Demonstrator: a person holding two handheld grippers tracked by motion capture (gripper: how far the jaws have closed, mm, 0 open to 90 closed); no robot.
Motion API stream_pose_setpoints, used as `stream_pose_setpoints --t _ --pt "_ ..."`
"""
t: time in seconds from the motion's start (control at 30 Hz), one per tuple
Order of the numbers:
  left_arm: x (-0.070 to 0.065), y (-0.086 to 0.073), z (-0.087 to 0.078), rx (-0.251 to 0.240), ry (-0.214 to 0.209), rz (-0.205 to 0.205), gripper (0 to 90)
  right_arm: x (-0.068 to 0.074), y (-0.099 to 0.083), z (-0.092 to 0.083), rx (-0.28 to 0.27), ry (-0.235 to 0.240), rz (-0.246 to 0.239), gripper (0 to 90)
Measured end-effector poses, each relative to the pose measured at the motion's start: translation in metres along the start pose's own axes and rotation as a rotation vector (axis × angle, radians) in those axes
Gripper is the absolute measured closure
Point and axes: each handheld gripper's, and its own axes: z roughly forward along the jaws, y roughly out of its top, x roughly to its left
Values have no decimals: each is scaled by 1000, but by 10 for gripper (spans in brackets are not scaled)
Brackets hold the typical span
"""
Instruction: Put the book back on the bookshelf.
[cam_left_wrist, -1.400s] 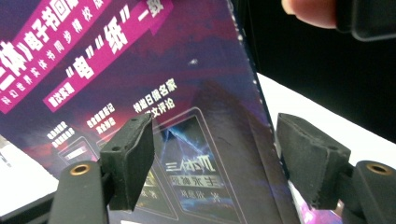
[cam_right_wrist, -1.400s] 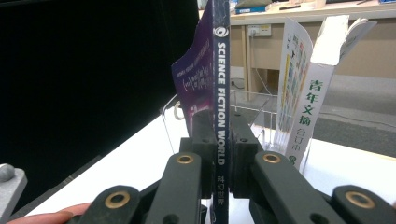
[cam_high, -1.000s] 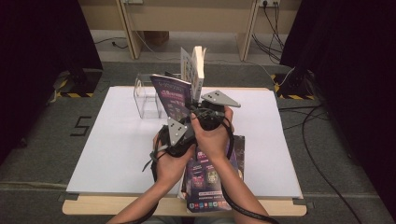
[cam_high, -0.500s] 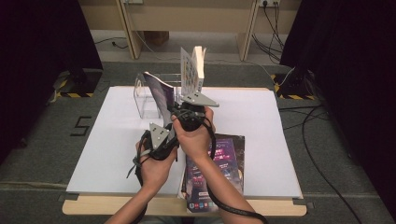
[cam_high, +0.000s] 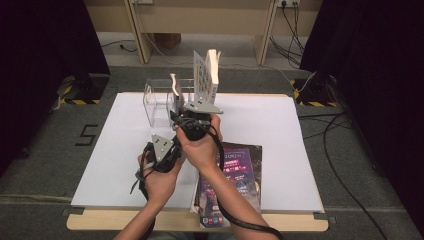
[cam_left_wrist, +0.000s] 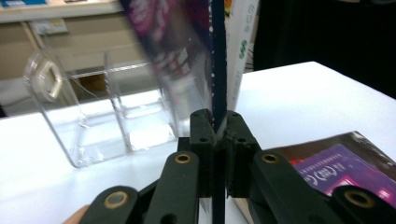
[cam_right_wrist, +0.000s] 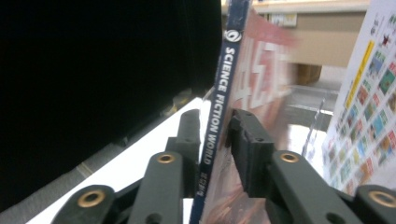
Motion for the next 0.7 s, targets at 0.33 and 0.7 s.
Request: stream_pose_setpoints --t 0.33,0.7 --pt "7 0 -1 -6 15 14 843 -13 10 -44 -46 77 26 630" --pt "16 -1 -3 1 8 -16 843 -100 -40 -104 23 -102 125 625"
